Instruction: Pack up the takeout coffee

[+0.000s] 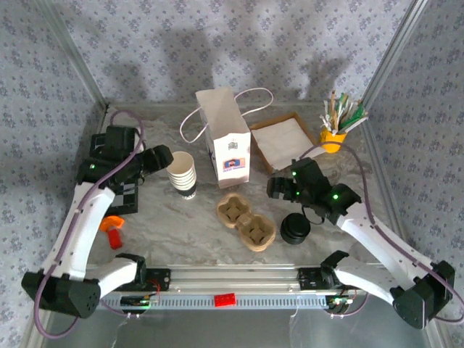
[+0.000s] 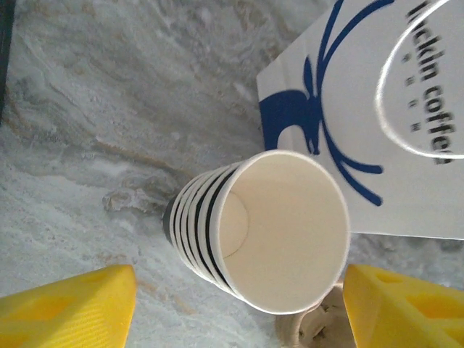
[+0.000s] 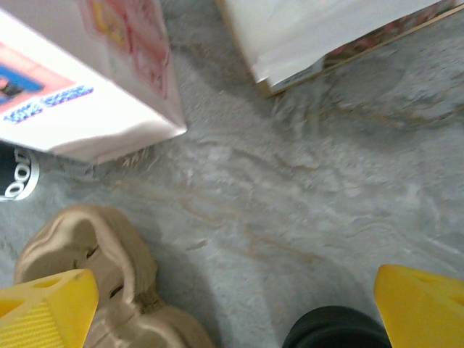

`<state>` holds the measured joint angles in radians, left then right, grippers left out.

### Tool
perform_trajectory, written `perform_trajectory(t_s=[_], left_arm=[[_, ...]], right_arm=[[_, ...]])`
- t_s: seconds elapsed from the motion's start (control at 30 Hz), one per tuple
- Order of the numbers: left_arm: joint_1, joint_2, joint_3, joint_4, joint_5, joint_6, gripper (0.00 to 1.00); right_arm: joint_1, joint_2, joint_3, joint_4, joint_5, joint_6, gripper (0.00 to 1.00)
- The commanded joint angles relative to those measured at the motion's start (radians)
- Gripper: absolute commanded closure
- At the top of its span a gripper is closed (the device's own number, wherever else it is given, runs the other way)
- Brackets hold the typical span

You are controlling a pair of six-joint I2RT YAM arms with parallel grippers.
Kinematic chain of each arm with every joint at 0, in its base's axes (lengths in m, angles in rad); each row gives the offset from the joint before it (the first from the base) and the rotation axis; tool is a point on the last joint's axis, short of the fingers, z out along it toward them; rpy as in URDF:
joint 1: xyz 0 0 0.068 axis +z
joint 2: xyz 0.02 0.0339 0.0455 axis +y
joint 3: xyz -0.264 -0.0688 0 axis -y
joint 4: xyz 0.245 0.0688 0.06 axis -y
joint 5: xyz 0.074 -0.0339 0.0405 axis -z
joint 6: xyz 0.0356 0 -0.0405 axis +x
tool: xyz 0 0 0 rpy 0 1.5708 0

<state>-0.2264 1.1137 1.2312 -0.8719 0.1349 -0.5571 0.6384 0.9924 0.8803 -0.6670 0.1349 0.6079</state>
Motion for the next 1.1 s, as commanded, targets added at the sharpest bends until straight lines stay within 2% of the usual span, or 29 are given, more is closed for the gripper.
perform_trajectory(t_s=[0.0, 0.13, 0.33, 0.53, 0.7, 1.07], left_arm=[[-0.029, 0.046, 0.046, -0.067, -0.048, 0.063, 0.31], [-0.054, 0.121, 0.085, -0.091, -0.088, 0.098, 0.37], [-0.069, 0.179, 0.089, -0.080, -0.113, 0.132, 0.48], [-0.070, 0.208, 0.109, -0.069, -0.100, 0.155, 0.60], [-0.070, 0.232, 0.116, -0.072, -0.104, 0.170, 0.66], [-0.076, 0.279, 0.141, -0.061, -0.113, 0.191, 0.88]], right_arm=[[0.088, 0.034, 0.055, -0.036, 0.073, 0.068, 0.00], [0.171, 0.095, 0.098, -0.034, 0.109, 0.079, 0.00], [0.220, 0.138, 0.121, -0.028, 0.126, 0.081, 0.00], [0.226, 0.135, 0.124, -0.029, 0.134, 0.079, 0.00], [0.228, 0.134, 0.122, -0.023, 0.138, 0.081, 0.00], [0.229, 0.138, 0.120, -0.008, 0.134, 0.078, 0.00]])
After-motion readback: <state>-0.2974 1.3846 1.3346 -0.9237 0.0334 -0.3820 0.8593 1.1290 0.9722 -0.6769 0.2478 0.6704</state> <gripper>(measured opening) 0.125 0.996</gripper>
